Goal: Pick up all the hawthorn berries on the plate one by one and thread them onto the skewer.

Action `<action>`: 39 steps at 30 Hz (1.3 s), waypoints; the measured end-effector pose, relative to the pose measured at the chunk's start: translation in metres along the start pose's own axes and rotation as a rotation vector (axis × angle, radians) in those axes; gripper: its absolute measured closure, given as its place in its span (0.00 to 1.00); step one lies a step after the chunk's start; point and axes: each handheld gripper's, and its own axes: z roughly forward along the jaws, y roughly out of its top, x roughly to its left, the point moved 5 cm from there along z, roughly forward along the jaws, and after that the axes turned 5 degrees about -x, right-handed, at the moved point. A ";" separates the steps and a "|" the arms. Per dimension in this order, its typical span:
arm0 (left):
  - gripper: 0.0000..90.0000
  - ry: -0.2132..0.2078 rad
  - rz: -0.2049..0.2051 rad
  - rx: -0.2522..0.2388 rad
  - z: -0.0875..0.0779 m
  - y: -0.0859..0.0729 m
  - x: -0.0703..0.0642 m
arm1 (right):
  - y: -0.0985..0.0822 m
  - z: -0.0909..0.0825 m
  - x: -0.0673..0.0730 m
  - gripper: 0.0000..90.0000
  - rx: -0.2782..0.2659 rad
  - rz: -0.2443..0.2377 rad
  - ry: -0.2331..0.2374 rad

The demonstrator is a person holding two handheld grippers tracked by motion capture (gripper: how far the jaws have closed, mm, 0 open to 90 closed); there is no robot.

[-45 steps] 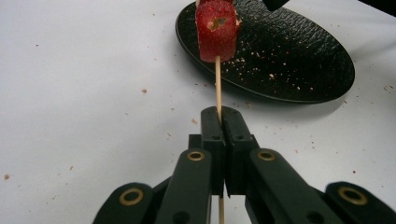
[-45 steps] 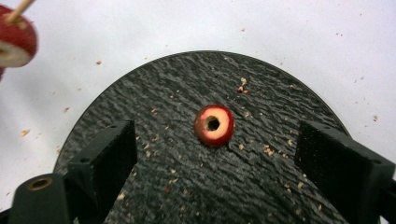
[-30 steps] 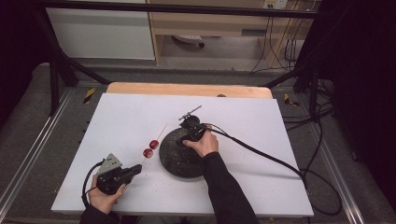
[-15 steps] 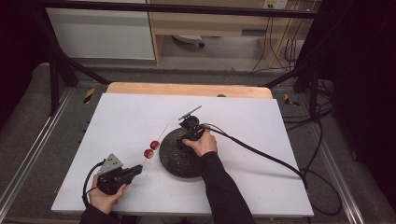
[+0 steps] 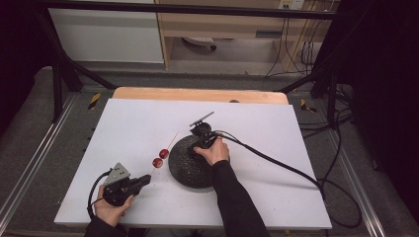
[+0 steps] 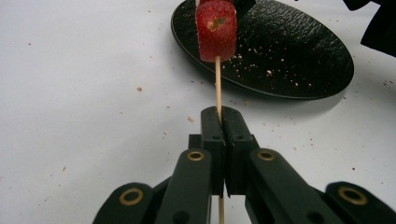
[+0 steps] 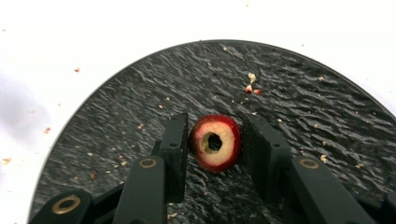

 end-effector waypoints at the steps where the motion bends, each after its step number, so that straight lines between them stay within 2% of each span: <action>1: 0.98 0.000 0.000 0.000 0.000 0.000 0.000 | 0.001 -0.001 0.001 0.70 -0.008 0.004 0.006; 4: 0.98 0.000 0.000 -0.002 0.000 0.000 0.000 | 0.002 -0.008 0.003 0.70 -0.030 0.004 0.018; 11: 0.98 -0.003 0.007 0.000 0.000 0.000 -0.002 | 0.001 -0.028 0.012 0.70 -0.111 0.038 0.069; 15: 0.98 -0.005 0.009 0.001 0.000 0.000 -0.003 | -0.004 -0.039 0.013 0.70 -0.159 0.055 0.085; 20: 0.98 -0.015 0.007 0.010 0.001 0.000 -0.004 | -0.015 -0.050 0.017 0.70 -0.238 0.080 0.125; 25: 0.98 -0.026 0.011 0.012 0.000 0.000 -0.004 | -0.028 -0.057 0.022 0.70 -0.331 0.126 0.179; 28: 0.98 -0.032 0.015 0.008 0.000 0.001 -0.005 | -0.035 -0.061 0.021 0.70 -0.384 0.156 0.190; 35: 0.98 -0.054 0.032 0.009 0.000 0.003 -0.007 | -0.051 -0.066 0.019 0.70 -0.526 0.264 0.234; 39: 0.98 -0.065 0.040 0.012 0.001 0.004 -0.009 | -0.059 -0.068 0.017 0.70 -0.594 0.312 0.243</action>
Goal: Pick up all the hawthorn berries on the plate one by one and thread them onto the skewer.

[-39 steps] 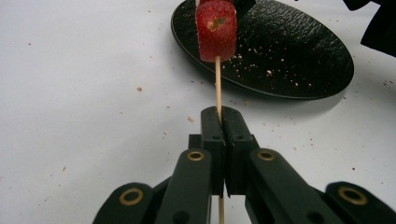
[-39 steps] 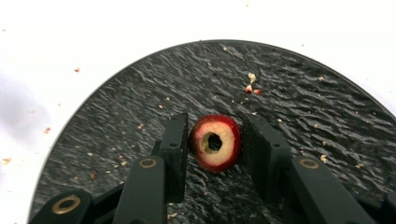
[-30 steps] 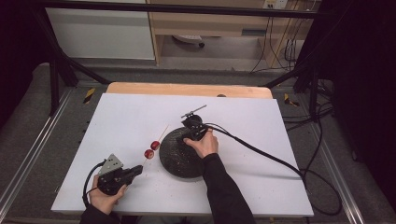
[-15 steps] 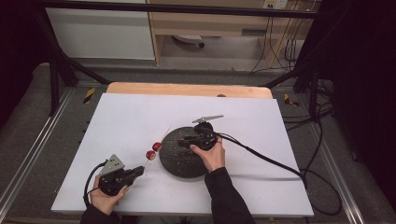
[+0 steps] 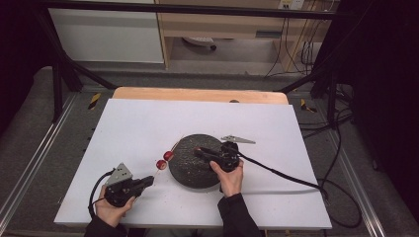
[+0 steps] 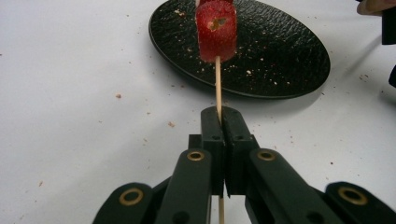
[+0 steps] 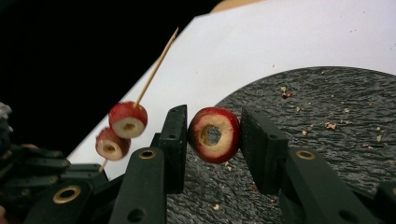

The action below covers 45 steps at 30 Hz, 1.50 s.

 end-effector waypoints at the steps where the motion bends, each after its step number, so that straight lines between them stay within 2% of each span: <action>1: 0.98 0.000 0.003 0.001 0.000 0.000 0.000 | 0.000 -0.002 -0.001 0.70 -0.027 0.012 0.001; 6: 0.98 -0.016 0.022 0.004 0.002 0.002 -0.004 | 0.000 -0.009 -0.005 0.70 -0.118 0.045 0.005; 11: 0.98 -0.035 0.036 0.010 0.005 0.004 -0.008 | 0.004 -0.017 -0.008 0.70 -0.181 0.073 0.008; 15: 0.98 -0.053 0.042 0.017 0.009 0.007 -0.011 | 0.006 -0.024 -0.011 0.70 -0.219 0.068 0.001; 23: 0.98 -0.080 0.057 0.021 0.016 0.011 -0.019 | 0.011 -0.038 -0.019 0.70 -0.341 0.095 -0.016; 28: 0.98 -0.107 0.039 0.005 0.020 0.013 -0.024 | 0.018 -0.040 -0.018 0.70 -0.417 0.115 -0.009; 40: 0.98 -0.149 0.017 -0.005 0.030 0.014 -0.041 | 0.028 -0.036 -0.021 0.70 -0.500 0.152 0.006; 45: 0.98 -0.162 -0.011 -0.019 0.034 0.015 -0.045 | 0.031 -0.036 -0.022 0.70 -0.540 0.158 0.022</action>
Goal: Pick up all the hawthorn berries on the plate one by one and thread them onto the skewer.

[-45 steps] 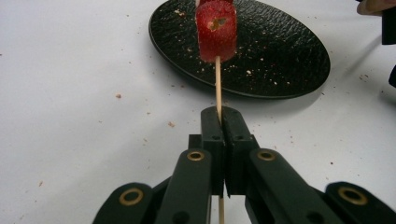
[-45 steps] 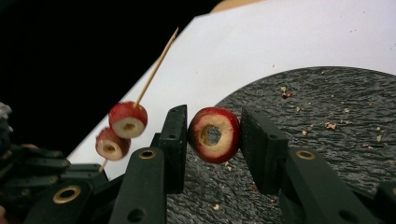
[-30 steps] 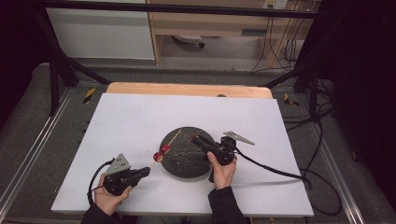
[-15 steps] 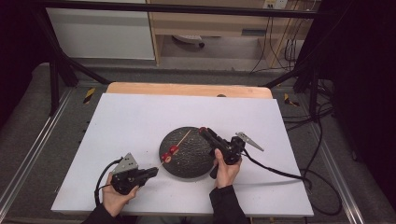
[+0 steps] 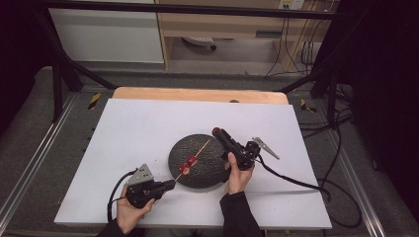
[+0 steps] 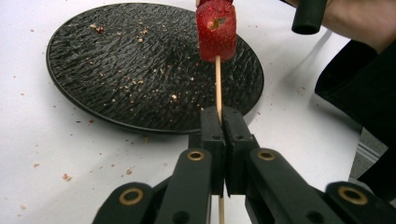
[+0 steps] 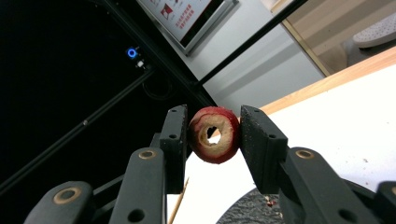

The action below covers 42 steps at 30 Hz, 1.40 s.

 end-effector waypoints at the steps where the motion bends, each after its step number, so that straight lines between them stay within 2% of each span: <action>1: 0.98 -0.003 -0.004 -0.003 0.001 0.000 0.000 | -0.001 0.000 0.000 0.70 -0.004 0.005 0.002; 7: 0.98 -0.022 -0.020 -0.018 0.006 0.002 -0.005 | -0.002 0.001 0.000 0.70 -0.030 0.025 0.016; 13: 0.98 -0.020 -0.026 -0.029 0.008 0.003 -0.008 | -0.002 0.000 0.002 0.70 -0.053 0.038 0.030; 19: 0.98 -0.014 -0.027 -0.033 0.010 0.003 -0.008 | -0.004 0.000 0.003 0.70 -0.052 0.049 0.050; 35: 0.98 -0.003 -0.022 -0.044 0.011 0.003 -0.009 | -0.003 -0.001 0.004 0.70 -0.054 0.056 0.058; 42: 0.98 0.008 -0.044 -0.076 0.015 0.005 -0.011 | -0.007 0.001 0.005 0.70 -0.050 0.063 0.064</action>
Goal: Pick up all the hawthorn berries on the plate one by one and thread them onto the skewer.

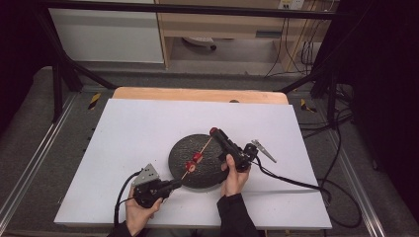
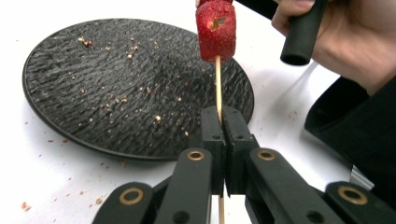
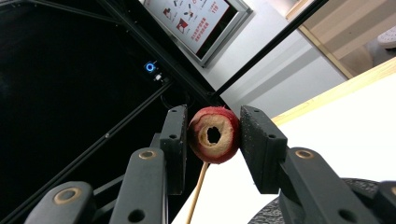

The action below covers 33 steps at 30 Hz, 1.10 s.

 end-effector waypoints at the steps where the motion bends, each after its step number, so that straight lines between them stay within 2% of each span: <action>1: 0.98 0.002 -0.001 -0.003 0.001 0.000 -0.001 | -0.001 0.001 0.001 0.70 0.002 -0.002 0.003; 8: 0.98 0.007 -0.027 -0.019 0.006 0.004 0.000 | -0.006 0.004 0.004 0.71 0.015 0.002 0.011; 20: 0.99 0.025 -0.024 -0.032 0.007 0.006 0.000 | -0.003 0.003 0.004 0.71 -0.031 0.011 -0.006; 27: 0.99 0.027 -0.022 -0.030 0.012 0.007 -0.002 | -0.007 0.004 0.003 0.71 -0.013 0.024 -0.007; 29: 0.99 0.031 -0.021 -0.035 0.014 0.010 -0.003 | -0.010 0.004 0.002 0.71 0.007 0.033 -0.010; 33: 0.99 0.038 -0.034 -0.038 0.019 0.017 -0.001 | -0.016 0.002 0.002 0.71 0.012 0.044 -0.004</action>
